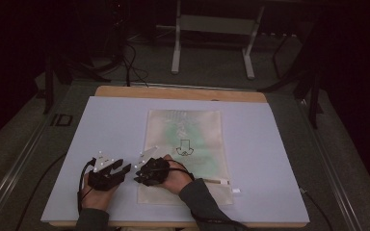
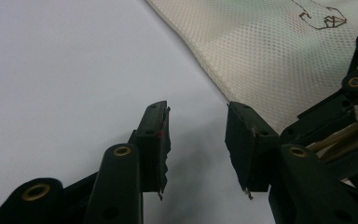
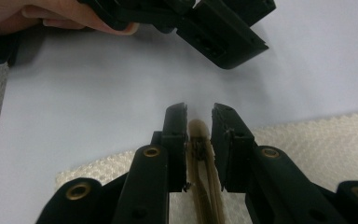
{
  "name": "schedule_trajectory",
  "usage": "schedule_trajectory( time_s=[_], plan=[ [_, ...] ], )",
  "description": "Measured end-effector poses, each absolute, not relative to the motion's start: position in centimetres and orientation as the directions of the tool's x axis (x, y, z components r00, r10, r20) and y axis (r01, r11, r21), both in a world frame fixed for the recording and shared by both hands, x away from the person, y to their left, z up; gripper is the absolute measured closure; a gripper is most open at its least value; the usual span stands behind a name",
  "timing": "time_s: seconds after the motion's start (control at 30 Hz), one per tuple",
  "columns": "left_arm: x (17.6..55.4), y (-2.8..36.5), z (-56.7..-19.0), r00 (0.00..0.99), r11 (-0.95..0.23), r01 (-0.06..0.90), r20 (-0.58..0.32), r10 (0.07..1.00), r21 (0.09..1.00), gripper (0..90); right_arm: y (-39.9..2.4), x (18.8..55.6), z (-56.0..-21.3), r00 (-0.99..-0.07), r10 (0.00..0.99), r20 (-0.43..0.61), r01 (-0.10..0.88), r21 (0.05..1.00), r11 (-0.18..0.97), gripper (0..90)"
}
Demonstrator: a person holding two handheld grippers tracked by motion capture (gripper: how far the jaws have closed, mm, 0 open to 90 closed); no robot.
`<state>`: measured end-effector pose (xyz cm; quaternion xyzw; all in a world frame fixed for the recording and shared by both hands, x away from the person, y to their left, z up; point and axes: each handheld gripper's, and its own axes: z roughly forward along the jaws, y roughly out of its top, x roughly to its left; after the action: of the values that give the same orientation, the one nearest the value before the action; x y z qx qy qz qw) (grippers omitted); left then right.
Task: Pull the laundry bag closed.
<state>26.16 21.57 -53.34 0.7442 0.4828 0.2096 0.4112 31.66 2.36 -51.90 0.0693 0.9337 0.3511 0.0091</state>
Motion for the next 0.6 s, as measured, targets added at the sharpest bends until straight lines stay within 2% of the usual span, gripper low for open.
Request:
schedule_trajectory(
  time_s=[0.33,0.43,0.6],
  plan=[
    [26.1,22.1,-53.2,0.432,-0.177,0.545,-0.093,0.897,0.820,58.5,4.1,31.4,-52.4,-0.990,0.141,-0.015,0.104,0.604,0.790,75.5],
    [26.0,22.2,-53.2,0.429,-0.173,0.544,-0.095,0.898,0.821,58.5,4.1,31.5,-52.3,-0.988,0.153,-0.014,0.114,0.599,0.792,80.7],
    [26.0,22.2,-53.2,0.428,-0.172,0.544,-0.095,0.899,0.821,58.5,4.3,31.3,-52.2,-0.988,0.148,-0.032,0.101,0.591,0.800,81.6]
  ],
)
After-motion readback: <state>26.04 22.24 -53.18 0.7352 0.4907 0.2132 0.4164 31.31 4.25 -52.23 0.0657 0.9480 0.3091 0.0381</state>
